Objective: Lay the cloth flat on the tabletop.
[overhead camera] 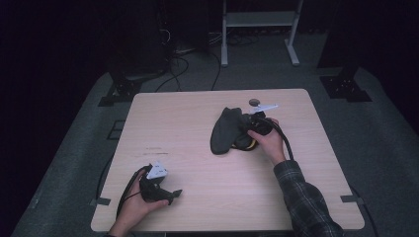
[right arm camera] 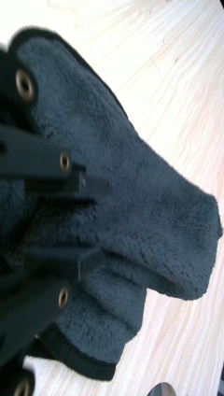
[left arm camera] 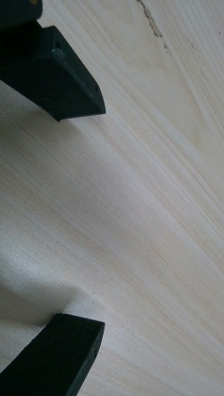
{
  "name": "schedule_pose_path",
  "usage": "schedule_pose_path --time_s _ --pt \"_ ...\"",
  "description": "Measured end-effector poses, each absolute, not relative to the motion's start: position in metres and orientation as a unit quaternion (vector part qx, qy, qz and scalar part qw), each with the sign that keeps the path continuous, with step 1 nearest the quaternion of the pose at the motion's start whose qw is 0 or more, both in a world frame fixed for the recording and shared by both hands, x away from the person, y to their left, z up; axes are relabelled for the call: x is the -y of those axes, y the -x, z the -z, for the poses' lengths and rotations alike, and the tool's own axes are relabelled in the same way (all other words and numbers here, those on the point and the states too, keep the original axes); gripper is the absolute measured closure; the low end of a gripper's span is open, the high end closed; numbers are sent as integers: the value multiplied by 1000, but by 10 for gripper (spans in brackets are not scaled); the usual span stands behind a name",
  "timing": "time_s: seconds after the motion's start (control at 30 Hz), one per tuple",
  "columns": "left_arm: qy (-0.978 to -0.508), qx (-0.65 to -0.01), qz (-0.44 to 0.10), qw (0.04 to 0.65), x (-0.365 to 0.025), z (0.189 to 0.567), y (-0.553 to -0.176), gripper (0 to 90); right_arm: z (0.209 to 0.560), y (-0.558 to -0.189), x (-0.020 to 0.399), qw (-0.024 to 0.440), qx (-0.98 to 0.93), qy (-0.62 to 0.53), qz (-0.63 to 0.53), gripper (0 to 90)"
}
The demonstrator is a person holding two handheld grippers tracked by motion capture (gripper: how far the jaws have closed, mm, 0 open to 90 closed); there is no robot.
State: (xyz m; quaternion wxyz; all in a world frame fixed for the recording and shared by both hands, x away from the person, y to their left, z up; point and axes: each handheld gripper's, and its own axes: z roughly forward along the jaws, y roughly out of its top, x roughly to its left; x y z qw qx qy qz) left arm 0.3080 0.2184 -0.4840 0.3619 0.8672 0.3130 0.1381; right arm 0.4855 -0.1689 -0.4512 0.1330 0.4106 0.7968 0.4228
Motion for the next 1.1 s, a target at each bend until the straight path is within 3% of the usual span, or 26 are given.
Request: schedule_pose_path --time_s 0.13,0.27,0.83,1.1 --pt "-867 -313 -138 361 -218 484 -308 0 436 -475 168 136 -794 -394 -444 798" --pt "-867 -313 -138 362 -218 484 -308 0 422 -462 171 136 -791 -380 -461 808" --pt "-867 -313 -139 362 -218 484 -308 0 373 -390 182 141 -792 -301 -512 812" --pt "-867 -314 -137 362 -218 484 -308 0 358 -348 161 111 -807 -241 -528 812"
